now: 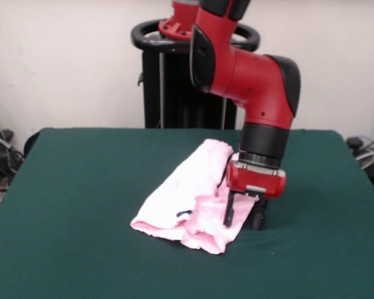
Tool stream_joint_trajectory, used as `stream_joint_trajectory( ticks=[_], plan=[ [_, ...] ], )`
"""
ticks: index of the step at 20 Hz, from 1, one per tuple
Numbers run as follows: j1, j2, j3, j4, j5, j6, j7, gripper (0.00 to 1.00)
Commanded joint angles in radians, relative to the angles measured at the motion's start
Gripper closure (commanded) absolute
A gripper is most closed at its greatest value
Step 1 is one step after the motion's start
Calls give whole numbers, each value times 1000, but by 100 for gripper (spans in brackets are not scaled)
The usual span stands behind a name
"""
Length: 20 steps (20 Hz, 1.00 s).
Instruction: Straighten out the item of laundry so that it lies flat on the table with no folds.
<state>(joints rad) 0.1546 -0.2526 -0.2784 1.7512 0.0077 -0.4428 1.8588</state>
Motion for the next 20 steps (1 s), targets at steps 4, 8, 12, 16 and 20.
stream_joint_trajectory(
  ticks=[4,8,12,16,20],
  plan=[
    [65,23,165,-168,157,127,162,0],
    [56,21,188,-188,164,161,158,0],
    [41,11,227,-196,164,178,178,0],
    [25,23,260,-210,153,155,197,0],
    [41,49,242,-226,157,105,193,0]
  ],
)
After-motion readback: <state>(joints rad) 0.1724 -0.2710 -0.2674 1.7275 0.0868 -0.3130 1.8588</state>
